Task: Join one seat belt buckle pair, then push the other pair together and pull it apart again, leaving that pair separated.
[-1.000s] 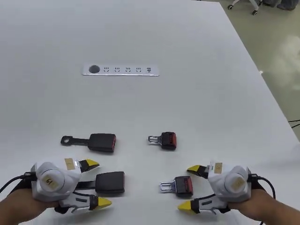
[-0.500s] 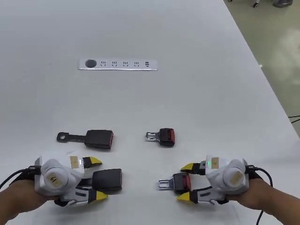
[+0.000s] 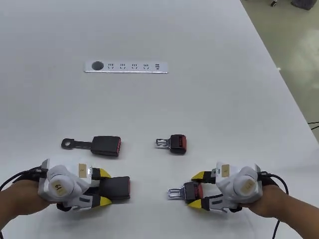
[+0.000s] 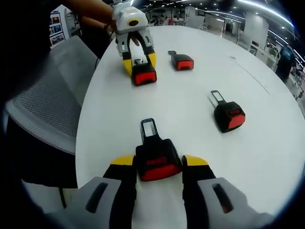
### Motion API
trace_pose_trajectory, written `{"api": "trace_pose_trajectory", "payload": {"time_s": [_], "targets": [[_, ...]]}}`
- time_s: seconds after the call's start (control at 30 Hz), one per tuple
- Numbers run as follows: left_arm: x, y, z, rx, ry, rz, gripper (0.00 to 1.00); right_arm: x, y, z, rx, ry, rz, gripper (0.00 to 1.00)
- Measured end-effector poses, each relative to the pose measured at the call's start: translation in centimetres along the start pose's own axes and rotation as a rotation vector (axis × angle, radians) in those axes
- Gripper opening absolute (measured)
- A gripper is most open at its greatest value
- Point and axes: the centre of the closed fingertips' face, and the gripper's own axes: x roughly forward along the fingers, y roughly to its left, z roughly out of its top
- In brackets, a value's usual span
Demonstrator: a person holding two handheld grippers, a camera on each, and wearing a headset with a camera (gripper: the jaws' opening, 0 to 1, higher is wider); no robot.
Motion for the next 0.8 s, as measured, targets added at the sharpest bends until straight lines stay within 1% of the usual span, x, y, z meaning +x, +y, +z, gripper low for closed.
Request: {"api": "trace_pose_trajectory", "payload": {"time_s": [0.17,0.23,0.43,0.57,0.67,0.8], "targets": [[0.3,0.2,-0.1,0.006,0.016,-0.020,0.34,0.0,0.0,0.0,0.004,0.002,0.002,0.36],[0.3,0.2,0.1,0.009,0.023,-0.025,0.34,0.0,-0.2,-0.1,0.010,0.001,0.003,0.35],[0.4,0.3,0.2,0.007,0.037,-0.028,0.34,0.3,-0.1,0.2,0.021,0.000,0.006,0.35],[0.4,0.4,0.2,0.000,0.037,-0.024,0.34,0.9,0.0,0.4,0.009,-0.007,0.010,0.35],[0.3,0.5,0.1,-0.009,0.032,-0.021,0.34,1.3,0.1,1.0,-0.005,-0.013,0.010,0.35],[0.3,0.6,0.0,-0.006,0.036,-0.021,0.34,1.9,0.0,1.7,0.011,-0.028,0.011,0.35]]}}
